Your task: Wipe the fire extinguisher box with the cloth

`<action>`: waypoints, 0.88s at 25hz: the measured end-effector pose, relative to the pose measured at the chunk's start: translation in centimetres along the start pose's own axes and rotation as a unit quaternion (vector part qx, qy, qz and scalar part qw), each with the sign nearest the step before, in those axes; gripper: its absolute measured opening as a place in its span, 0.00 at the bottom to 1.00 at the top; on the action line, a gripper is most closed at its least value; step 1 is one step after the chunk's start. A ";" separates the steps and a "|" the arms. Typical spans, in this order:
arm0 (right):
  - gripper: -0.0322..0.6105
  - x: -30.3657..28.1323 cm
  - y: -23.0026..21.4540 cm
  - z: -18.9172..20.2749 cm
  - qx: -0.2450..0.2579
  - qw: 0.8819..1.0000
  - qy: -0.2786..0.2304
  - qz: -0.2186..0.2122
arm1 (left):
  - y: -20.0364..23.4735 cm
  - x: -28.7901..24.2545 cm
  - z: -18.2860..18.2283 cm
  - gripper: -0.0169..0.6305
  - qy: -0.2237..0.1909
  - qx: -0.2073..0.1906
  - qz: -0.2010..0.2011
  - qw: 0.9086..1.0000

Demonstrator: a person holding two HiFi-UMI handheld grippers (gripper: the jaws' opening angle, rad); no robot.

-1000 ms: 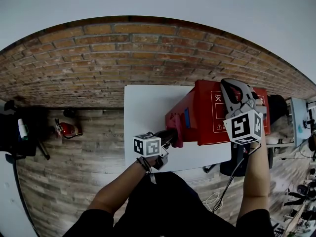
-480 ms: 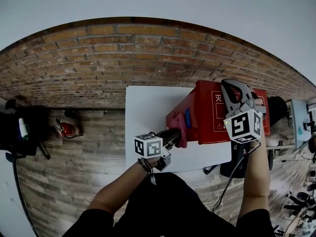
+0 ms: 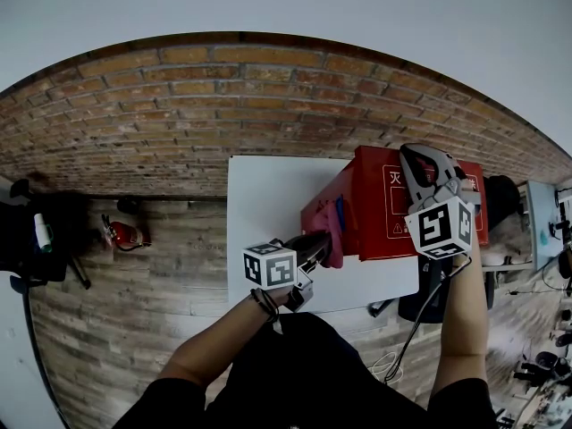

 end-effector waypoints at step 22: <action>0.08 0.0 0.0 0.0 0.000 1.000 -0.001 0.000 | -4.9 -0.6 -2.2 0.11 -0.037 -0.019 0.036 0.998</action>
Point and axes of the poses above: the fingertips, and each gripper's own axes: x backward along the fingers, y to its left, z out of its underside, the point moved 3 cm from there along x, backward along the fingers, and after that the axes turned 9 degrees about z, right-handed, at the moved point
